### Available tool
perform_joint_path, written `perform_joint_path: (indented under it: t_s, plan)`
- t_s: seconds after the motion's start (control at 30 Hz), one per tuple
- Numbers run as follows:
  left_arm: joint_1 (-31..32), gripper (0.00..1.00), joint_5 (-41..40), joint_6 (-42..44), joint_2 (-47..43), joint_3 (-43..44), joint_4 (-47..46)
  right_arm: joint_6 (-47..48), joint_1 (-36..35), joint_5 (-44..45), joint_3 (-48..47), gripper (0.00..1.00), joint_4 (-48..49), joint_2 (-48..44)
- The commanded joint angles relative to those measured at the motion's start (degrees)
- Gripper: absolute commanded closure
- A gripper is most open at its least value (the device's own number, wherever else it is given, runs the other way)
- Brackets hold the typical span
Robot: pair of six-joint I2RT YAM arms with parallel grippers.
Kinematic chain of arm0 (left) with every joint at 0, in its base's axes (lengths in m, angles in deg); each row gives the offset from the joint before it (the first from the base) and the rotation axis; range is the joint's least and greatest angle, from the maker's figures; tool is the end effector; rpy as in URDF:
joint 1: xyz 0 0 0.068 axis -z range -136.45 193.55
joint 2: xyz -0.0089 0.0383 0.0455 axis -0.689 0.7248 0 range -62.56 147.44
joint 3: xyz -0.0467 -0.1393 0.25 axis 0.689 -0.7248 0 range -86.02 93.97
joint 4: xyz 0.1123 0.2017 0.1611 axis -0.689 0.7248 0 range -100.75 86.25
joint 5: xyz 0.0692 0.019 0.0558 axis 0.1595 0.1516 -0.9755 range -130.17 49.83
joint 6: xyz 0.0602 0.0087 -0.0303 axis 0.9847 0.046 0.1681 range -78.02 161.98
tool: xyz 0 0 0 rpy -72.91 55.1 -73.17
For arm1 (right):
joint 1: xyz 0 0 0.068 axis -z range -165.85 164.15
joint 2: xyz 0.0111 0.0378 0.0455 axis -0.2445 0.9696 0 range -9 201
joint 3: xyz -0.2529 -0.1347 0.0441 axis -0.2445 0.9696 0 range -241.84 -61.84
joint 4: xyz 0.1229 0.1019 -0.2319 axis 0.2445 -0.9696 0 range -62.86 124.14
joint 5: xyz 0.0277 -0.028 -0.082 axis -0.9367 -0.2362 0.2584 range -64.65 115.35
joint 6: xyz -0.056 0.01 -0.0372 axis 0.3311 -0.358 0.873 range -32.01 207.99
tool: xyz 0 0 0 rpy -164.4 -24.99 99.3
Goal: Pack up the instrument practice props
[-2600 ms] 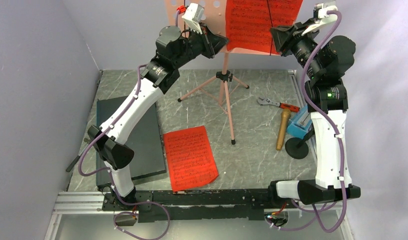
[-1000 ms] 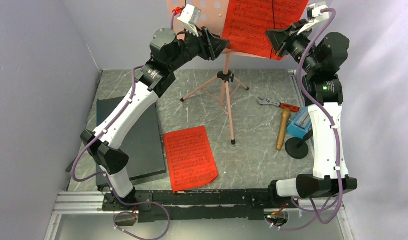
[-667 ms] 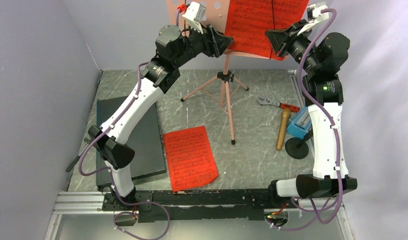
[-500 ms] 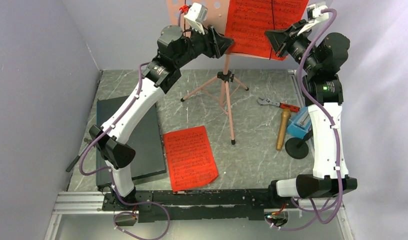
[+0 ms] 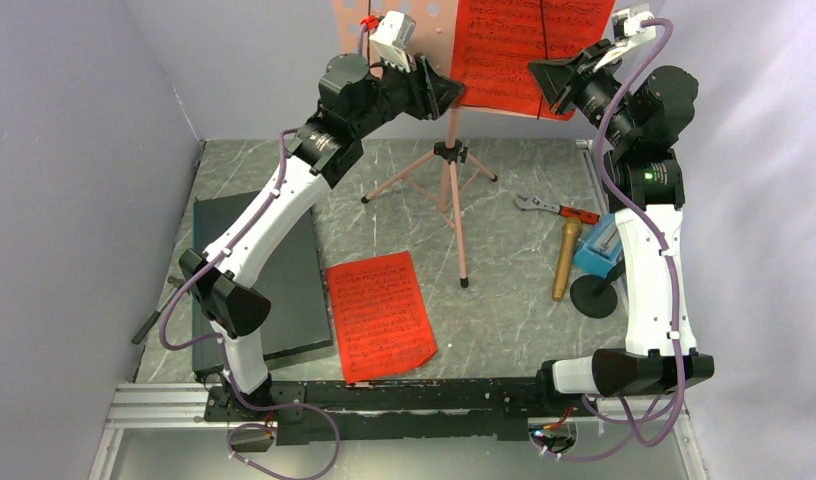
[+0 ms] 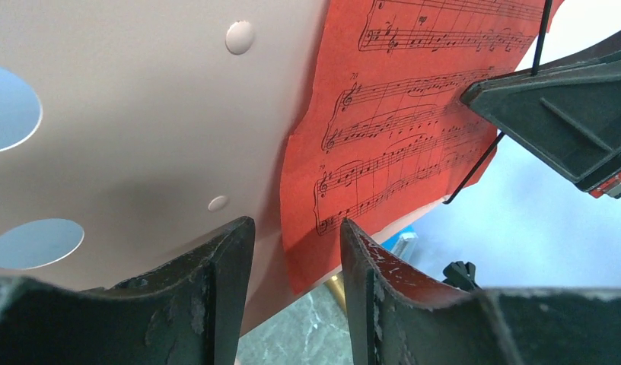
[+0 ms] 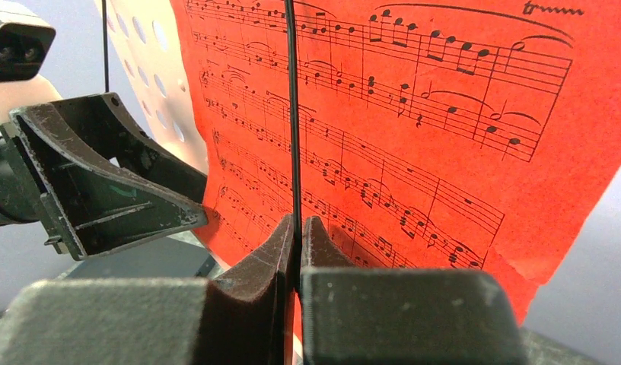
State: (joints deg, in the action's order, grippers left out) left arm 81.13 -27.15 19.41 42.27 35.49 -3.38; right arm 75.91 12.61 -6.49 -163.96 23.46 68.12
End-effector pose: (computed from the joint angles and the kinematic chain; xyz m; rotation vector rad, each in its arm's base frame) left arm 0.3534 -0.2874 0.5404 0.3905 1.4412 -1.0192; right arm 0.2891 0.0366 0.5848 -0.3551 1.3352 0.5653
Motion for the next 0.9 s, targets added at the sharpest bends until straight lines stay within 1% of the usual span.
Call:
perform_joint_path:
  t_s: [0.0,0.1,0.17,0.27,0.43,0.47,0.6,0.73,0.8,0.87]
  plan:
    - [-0.14,0.51,3.21,-2.91,0.94,2.09,-2.69,-2.17,0.12,-1.30,-0.65,1.00,4.04,-2.06]
    - [-0.14,0.53,4.30,-3.97,1.07,1.91,-3.64,-2.29,0.11,-1.43,-0.40,1.00,4.24,-2.07]
    - [-0.14,0.57,5.17,-4.31,0.95,1.76,-4.28,-2.49,0.12,-1.48,-0.36,1.00,4.41,-2.11]
    - [-0.14,0.68,5.53,-4.41,-0.14,0.68,-5.45,-2.53,0.22,-1.08,-0.09,1.00,4.44,-2.20]
    - [-0.14,0.93,4.87,-3.63,-3.15,-1.88,-6.94,-2.25,0.18,0.53,0.10,1.00,4.11,-2.50]
    - [-0.14,0.96,4.55,-3.22,-3.86,-2.30,-6.95,-2.25,0.18,0.86,0.19,1.00,4.01,-2.56]
    - [-0.14,0.97,2.33,-0.78,-6.54,-4.43,-6.02,-3.27,0.60,1.91,1.27,1.00,4.97,-3.29]
    - [-0.15,0.97,-0.29,0.87,-9.43,-7.41,-5.13,-5.49,1.27,1.52,4.23,1.00,9.66,-5.02]
    - [-0.15,0.97,-0.98,1.10,-10.13,-7.84,-4.33,-6.34,1.28,0.61,5.32,1.00,11.65,-5.49]
    - [-0.15,0.97,-1.31,1.44,-10.29,-7.74,-3.38,-7.37,2.79,-0.38,5.95,1.00,13.36,-5.74]
